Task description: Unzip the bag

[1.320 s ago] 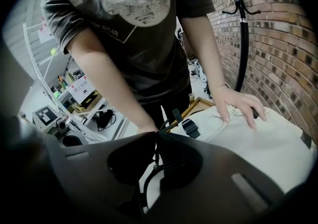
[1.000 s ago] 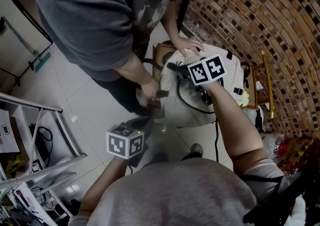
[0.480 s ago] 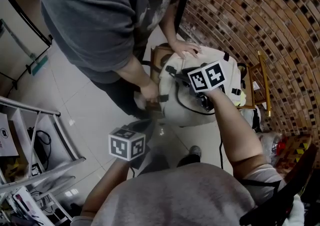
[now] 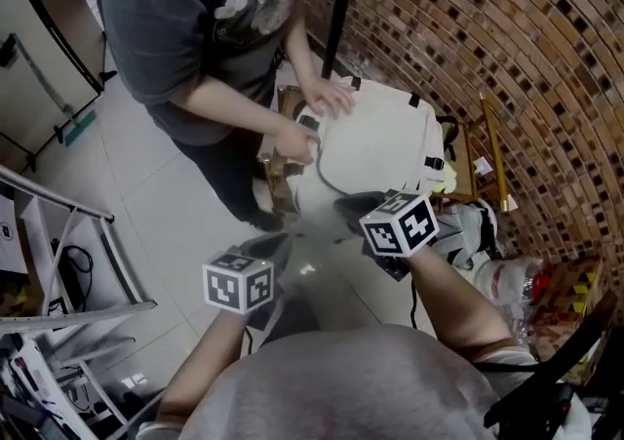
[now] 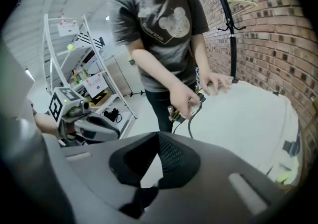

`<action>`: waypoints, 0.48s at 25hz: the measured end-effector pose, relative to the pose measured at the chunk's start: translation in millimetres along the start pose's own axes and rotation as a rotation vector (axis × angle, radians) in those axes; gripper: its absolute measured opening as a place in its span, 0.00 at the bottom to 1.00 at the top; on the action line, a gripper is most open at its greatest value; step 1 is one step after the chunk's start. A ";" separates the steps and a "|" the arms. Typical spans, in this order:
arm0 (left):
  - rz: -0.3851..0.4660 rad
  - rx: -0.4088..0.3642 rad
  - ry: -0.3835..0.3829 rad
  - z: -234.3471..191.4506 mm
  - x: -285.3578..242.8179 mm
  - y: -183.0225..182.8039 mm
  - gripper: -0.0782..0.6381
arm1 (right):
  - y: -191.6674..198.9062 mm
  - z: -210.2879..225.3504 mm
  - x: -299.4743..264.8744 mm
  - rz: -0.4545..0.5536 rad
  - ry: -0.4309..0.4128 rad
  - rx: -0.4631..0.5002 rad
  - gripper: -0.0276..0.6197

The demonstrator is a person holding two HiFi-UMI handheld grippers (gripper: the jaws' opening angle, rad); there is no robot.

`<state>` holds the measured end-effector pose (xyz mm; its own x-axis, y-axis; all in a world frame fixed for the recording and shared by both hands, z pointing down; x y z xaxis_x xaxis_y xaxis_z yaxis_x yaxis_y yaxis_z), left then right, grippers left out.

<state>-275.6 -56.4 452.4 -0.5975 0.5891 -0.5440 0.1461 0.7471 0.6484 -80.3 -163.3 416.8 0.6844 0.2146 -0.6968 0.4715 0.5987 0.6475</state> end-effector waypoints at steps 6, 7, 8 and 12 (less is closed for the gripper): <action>0.019 -0.019 -0.013 98.7 0.3 80.2 0.11 | 122.9 -55.0 73.9 -0.012 -0.136 0.004 0.04; 0.023 -0.018 -0.017 117.7 0.6 97.5 0.11 | 144.5 -63.1 87.6 -0.017 -0.151 0.010 0.04; 0.027 -0.016 -0.023 136.7 1.2 114.5 0.11 | 164.9 -70.5 101.3 -0.020 -0.165 0.016 0.04; 0.020 -0.020 -0.058 209.3 11.4 177.2 0.11 | 233.9 -96.2 152.8 -0.018 -0.211 0.046 0.04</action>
<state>-91.5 147.1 449.6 -0.5483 0.6206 -0.5605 0.1411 0.7293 0.6695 81.0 83.8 432.1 0.7749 0.0351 -0.6311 0.5059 0.5642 0.6525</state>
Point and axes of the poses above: the fingertips, and each gripper's own axes: x backward along the fingers, z to its right, y out of its underside, the point moved 10 cm from there along x, backward along the fingers
